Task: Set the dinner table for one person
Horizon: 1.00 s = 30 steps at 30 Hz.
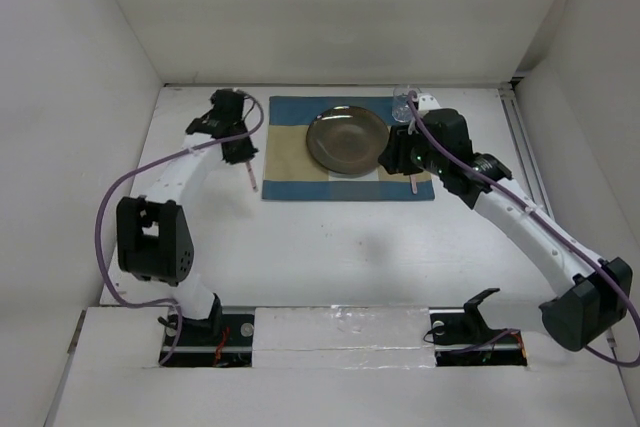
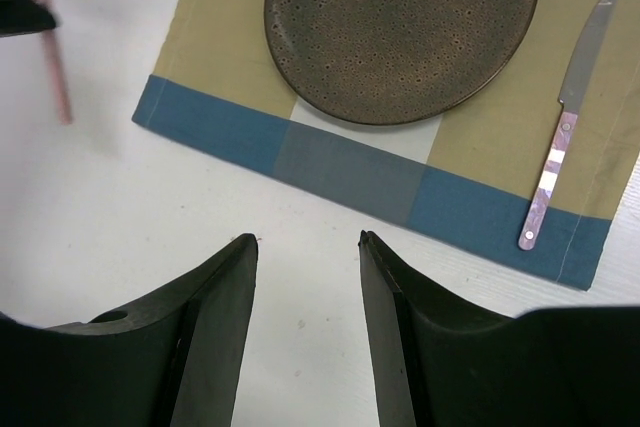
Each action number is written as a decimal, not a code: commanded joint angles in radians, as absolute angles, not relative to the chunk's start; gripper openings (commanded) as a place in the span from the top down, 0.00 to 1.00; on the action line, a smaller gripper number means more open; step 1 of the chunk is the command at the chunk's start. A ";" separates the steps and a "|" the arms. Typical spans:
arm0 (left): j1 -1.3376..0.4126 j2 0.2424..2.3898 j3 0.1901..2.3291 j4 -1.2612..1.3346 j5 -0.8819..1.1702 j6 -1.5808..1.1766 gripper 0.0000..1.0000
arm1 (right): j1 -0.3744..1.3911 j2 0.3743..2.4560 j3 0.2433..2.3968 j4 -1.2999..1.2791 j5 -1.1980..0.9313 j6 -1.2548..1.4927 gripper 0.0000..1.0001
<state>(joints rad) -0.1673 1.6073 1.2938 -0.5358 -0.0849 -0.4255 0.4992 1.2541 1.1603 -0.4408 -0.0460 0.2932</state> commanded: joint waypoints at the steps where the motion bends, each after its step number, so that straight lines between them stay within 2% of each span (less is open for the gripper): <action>1: -0.285 1.724 1.409 -0.595 -0.001 -0.364 1.00 | 0.518 1.181 1.178 -0.409 -0.072 0.301 0.49; 7: -0.377 1.957 1.661 -0.696 -0.024 -0.299 1.00 | 0.528 1.091 1.200 -0.474 -0.072 0.301 0.47; 10: -0.377 2.042 1.741 -0.707 0.031 -0.308 1.00 | 0.528 1.048 1.209 -0.494 -0.083 0.301 0.47; 30: -0.387 2.157 1.825 -0.724 -0.009 -0.308 1.00 | 0.537 1.034 1.209 -0.517 -0.083 0.301 0.47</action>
